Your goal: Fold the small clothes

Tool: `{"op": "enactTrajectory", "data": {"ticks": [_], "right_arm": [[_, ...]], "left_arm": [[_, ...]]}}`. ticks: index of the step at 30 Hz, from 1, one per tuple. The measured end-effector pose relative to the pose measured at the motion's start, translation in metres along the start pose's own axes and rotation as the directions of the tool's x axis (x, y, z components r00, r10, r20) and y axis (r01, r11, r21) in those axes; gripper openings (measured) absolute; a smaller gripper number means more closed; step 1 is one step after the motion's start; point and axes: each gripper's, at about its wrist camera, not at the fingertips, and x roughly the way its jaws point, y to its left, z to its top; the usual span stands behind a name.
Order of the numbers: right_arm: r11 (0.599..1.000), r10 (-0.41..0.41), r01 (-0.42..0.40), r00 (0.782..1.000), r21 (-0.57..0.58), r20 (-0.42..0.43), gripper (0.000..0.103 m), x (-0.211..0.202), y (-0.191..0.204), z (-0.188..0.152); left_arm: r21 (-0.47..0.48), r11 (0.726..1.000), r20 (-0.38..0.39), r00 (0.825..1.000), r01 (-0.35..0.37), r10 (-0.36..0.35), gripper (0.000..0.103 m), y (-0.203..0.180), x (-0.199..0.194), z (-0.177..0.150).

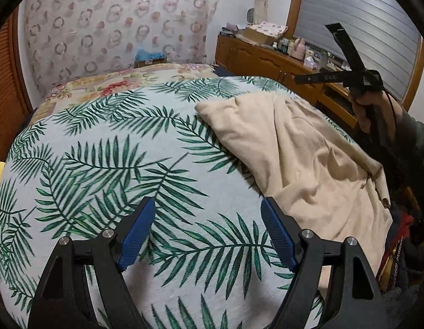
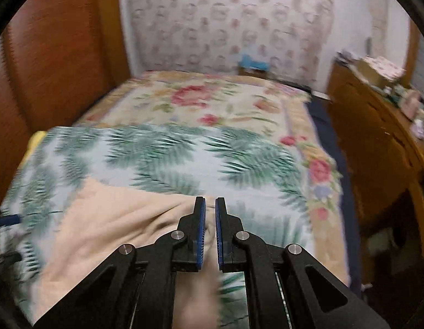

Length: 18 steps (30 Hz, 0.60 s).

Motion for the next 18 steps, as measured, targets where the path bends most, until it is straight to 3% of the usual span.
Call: {"op": "enactTrajectory", "data": {"ticks": [1,2,6,10,16,17,18], "right_arm": [[1.000,0.011,-0.010,1.000,0.017,-0.001,0.028,0.002,-0.003,-0.001],[0.999,0.019,-0.019,1.000,0.032,0.003,0.031,0.001,-0.003,-0.003],[0.993,0.122,-0.122,0.992,0.005,0.014,0.031,-0.017,0.011,-0.012],[0.973,0.230,-0.231,0.972,-0.028,-0.048,0.031,-0.016,0.041,-0.027],[0.976,0.201,-0.210,0.972,-0.058,-0.125,0.030,0.015,0.061,-0.036],[0.971,0.225,-0.234,0.966,-0.054,-0.129,0.029,0.015,0.060,-0.036],[0.965,0.247,-0.256,0.961,-0.058,-0.123,0.019,0.014,0.059,-0.035]], "left_arm": [[0.001,1.000,-0.005,1.000,-0.002,0.002,0.080,-0.002,0.002,0.000],[0.002,1.000,-0.010,1.000,-0.001,0.001,0.080,-0.003,0.003,0.000],[0.007,1.000,-0.022,1.000,-0.004,0.004,0.080,-0.008,0.009,-0.001],[0.013,1.000,-0.044,0.999,-0.017,0.018,0.080,-0.012,0.017,-0.002],[0.022,0.999,-0.071,0.997,-0.042,0.043,0.080,-0.014,0.028,-0.004],[0.024,0.999,-0.072,0.996,-0.043,0.045,0.080,-0.014,0.028,-0.004],[0.025,0.999,-0.073,0.996,-0.045,0.047,0.080,-0.013,0.029,-0.004]]}}
